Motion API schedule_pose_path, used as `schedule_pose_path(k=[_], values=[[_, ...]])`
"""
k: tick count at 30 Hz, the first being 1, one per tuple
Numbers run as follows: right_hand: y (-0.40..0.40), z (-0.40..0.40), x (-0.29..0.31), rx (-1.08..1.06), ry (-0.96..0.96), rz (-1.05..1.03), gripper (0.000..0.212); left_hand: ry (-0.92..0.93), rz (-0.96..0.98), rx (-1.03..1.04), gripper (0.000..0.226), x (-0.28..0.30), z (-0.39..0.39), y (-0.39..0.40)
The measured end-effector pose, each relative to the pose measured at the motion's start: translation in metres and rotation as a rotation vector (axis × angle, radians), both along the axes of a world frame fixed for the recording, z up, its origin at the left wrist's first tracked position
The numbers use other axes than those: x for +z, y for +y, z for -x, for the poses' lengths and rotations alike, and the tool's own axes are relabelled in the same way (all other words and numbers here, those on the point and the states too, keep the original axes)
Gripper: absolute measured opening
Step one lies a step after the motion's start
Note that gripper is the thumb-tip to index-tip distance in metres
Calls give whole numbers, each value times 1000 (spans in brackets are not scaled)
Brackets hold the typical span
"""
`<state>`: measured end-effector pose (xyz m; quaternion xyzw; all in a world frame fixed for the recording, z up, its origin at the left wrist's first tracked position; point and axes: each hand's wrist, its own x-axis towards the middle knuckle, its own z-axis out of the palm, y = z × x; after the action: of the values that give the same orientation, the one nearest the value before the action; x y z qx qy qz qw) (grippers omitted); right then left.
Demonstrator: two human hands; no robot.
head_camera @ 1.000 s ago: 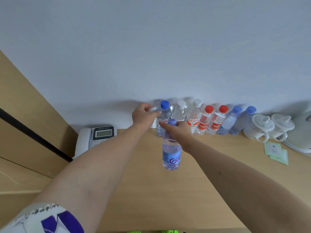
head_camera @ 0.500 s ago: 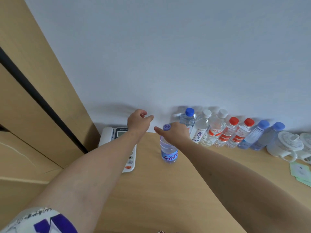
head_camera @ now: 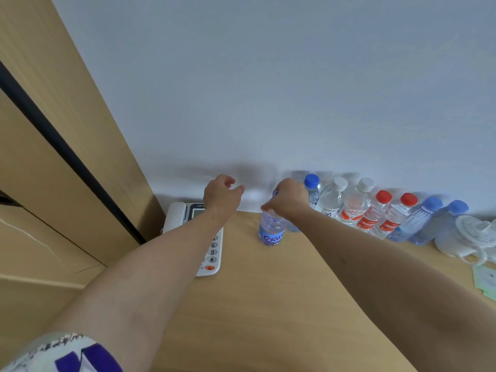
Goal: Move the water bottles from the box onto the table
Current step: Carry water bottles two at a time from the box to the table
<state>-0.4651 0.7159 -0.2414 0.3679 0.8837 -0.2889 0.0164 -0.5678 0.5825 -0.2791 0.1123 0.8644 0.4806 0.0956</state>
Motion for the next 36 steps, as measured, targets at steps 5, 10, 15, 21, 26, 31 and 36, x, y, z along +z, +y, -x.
schedule_pose_path(k=[5, 10, 15, 21, 26, 31, 36], values=[[0, 7, -3, -49, 72, -23, 28, 21, 4, -5, 28, 4, 6, 0], [5, 13, -5, -110, 112, -41, 41, 16, 2, -10, 27, 1, 11, -7], [4, 20, -7, -164, 132, -54, 41, 7, 11, -13, 25, -1, 16, -13], [-3, 20, -5, -210, 182, -36, 33, 33, 28, -50, 28, 6, 20, -16], [-6, 13, 17, -169, 181, -103, 35, 89, 28, -112, 27, 19, 15, -13], [-9, -9, 40, -197, 201, -159, 40, 186, 20, -244, 29, 41, 1, 1], [-7, -63, 41, -265, 197, -170, 39, 282, 71, -423, 32, 57, -25, 21]])
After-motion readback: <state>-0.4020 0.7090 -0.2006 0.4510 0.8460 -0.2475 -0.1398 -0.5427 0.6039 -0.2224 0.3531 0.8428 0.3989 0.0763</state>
